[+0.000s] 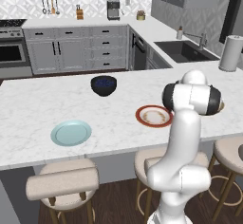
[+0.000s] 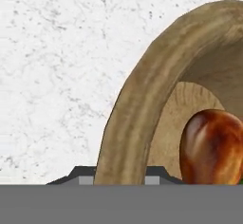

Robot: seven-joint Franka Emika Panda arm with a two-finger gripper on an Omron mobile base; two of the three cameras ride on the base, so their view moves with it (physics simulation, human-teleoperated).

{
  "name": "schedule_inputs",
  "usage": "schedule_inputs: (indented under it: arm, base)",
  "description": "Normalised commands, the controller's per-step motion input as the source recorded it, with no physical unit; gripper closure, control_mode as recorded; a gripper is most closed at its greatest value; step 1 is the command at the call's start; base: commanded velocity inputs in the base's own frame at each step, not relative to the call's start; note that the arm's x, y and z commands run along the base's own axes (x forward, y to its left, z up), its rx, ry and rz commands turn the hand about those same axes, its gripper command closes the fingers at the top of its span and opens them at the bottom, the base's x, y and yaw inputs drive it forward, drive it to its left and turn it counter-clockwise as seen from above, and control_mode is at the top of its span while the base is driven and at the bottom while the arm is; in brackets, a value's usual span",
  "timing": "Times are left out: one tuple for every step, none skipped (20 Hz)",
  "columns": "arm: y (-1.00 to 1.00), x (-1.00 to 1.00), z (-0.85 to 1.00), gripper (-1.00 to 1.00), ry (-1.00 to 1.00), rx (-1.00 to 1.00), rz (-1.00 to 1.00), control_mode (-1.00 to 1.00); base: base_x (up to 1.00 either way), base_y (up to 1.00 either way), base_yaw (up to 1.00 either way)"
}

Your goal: Pick the chicken drumstick and broccoli from their plates and place them in the bowl. Then put the bowl in the fridge.

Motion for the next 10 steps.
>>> schedule_inputs:
  arm:
    - [0.00,-0.36,0.59,1.00,0.00,0.00,0.04,-1.00]
    - [0.00,-0.42,0.59,1.00,0.00,0.00,0.04,-1.00]
    - [0.00,-0.39,0.58,1.00,0.00,0.00,0.04,-1.00]
    - [0.00,-0.39,0.60,1.00,0.00,0.00,0.05,-1.00]
    - [0.00,-0.44,0.54,1.00,0.00,0.00,0.06,-1.00]
    - [0.00,-0.54,0.49,1.00,0.00,0.00,0.09,-1.00]
    - [0.09,-0.52,0.41,1.00,0.00,0.00,0.10,-1.00]
    - [0.05,-0.61,0.31,1.00,0.00,0.00,0.11,-1.00]
    - [0.14,-0.71,0.27,1.00,0.00,-0.01,0.15,-1.00]
    - [0.25,-0.68,0.27,1.00,0.00,-0.03,0.16,-1.00]
  base:
    - [0.00,0.00,0.00]
    - [0.00,0.00,0.00]
    - [0.00,0.00,0.00]
    - [0.00,0.00,0.00]
    - [0.00,0.00,0.00]
    - [0.00,0.00,0.00]
    - [0.00,0.00,0.00]
    - [0.00,0.00,0.00]
    - [0.00,0.00,0.00]
    - [0.00,0.00,0.00]
